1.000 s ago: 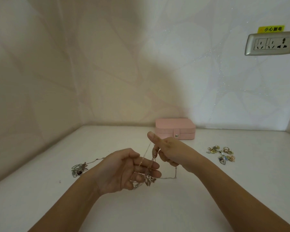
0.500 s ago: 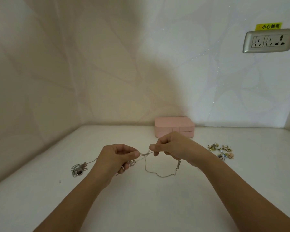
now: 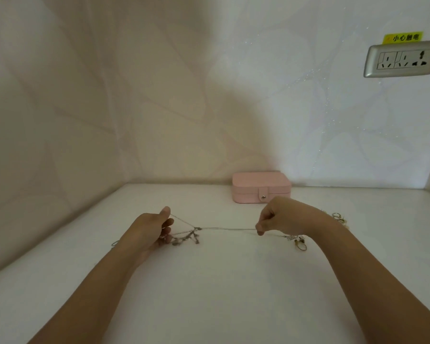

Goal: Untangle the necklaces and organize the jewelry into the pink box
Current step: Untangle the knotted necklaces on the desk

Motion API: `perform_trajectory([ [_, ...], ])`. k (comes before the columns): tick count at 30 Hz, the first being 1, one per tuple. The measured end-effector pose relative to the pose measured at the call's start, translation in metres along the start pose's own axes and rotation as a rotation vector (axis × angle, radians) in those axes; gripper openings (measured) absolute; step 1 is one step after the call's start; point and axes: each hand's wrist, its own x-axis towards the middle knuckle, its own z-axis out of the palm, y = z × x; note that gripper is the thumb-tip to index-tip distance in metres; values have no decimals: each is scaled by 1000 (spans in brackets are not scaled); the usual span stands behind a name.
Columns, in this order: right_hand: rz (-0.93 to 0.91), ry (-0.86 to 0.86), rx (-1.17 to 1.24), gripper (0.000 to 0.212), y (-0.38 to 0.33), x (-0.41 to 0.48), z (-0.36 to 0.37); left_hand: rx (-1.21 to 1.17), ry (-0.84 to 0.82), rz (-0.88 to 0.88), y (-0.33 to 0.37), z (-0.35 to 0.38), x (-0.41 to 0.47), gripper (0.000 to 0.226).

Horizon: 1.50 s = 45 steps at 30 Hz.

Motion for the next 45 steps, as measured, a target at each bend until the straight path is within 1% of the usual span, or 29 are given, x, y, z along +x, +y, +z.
perform_trajectory([
  [2, 52, -10, -64, 26, 3, 1, -2, 113, 21, 23, 0, 0, 2, 27],
  [4, 98, 14, -118, 34, 7, 1, -4, 212, 57, 57, 1, -5, 4, 22],
  [5, 117, 34, -133, 36, 9, 1, -6, 231, 79, 66, 2, -8, 5, 19],
  [7, 142, 74, -137, 38, 13, 2, -8, 232, 131, 75, 7, -14, 5, 21],
  [8, 151, 83, -138, 38, 14, 3, -9, 180, 136, 69, 9, -15, 4, 23],
  [9, 157, 87, -142, 38, 14, 3, -9, 74, 108, 50, 10, -15, 3, 26],
  [11, 166, 85, -136, 37, 14, 5, -7, -227, -32, -20, 12, -11, 0, 31],
  [13, 166, 105, -115, 38, 14, 6, -6, -534, -128, -93, 13, -12, -1, 34],
  [14, 167, 122, -116, 39, 14, 6, -6, -620, -164, -138, 16, -14, -1, 34],
  [16, 196, 164, -136, 39, 17, 6, -9, -636, -253, -236, 21, -24, -2, 26],
  [18, 265, 210, -165, 38, 23, 7, -12, -533, -337, -308, 25, -34, -2, 16],
  [21, 359, 266, -195, 34, 31, 10, -12, -317, -378, -368, 28, -45, -6, 24],
  [22, 386, 274, -214, 33, 32, 11, -11, -197, -370, -365, 28, -48, -7, 29],
  [24, 446, 285, -248, 32, 32, 9, -13, 112, -295, -326, 27, -52, -8, 40],
  [25, 469, 290, -253, 32, 33, 9, -14, 238, -257, -301, 25, -54, -8, 42],
  [26, 487, 296, -252, 32, 34, 8, -15, 313, -240, -295, 24, -56, -8, 43],
  [30, 512, 317, -249, 35, 33, 8, -15, 447, -287, -318, 28, -66, -17, 37],
  [32, 516, 314, -256, 38, 27, 9, -14, 584, -296, -280, 29, -69, -21, 32],
  [34, 516, 321, -283, 42, 20, 8, -12, 694, -289, -196, 27, -70, -22, 32],
  [36, 493, 365, -349, 34, 15, 6, -8, 699, -260, -103, 23, -66, -18, 34],
  [38, 446, 400, -406, 14, 14, 6, 0, 665, -182, -47, 19, -58, -13, 34],
  [39, 410, 409, -419, 10, 14, 7, 4, 689, -146, -26, 17, -53, -11, 34],
  [40, 349, 416, -417, 14, 14, 11, 10, 733, -119, -12, 16, -47, -11, 35],
  [41, 242, 431, -375, 17, 13, 15, 15, 787, -98, 5, 14, -41, -10, 37],
  [43, -56, 431, -143, 14, 4, 22, 25, 898, -42, 50, 12, -35, -6, 42],
  [44, -212, 388, -33, 12, -3, 22, 30, 943, 3, 80, 10, -33, -3, 43],
  [45, -331, 307, 12, 13, -11, 22, 36, 969, 50, 116, 8, -31, 0, 42],
])
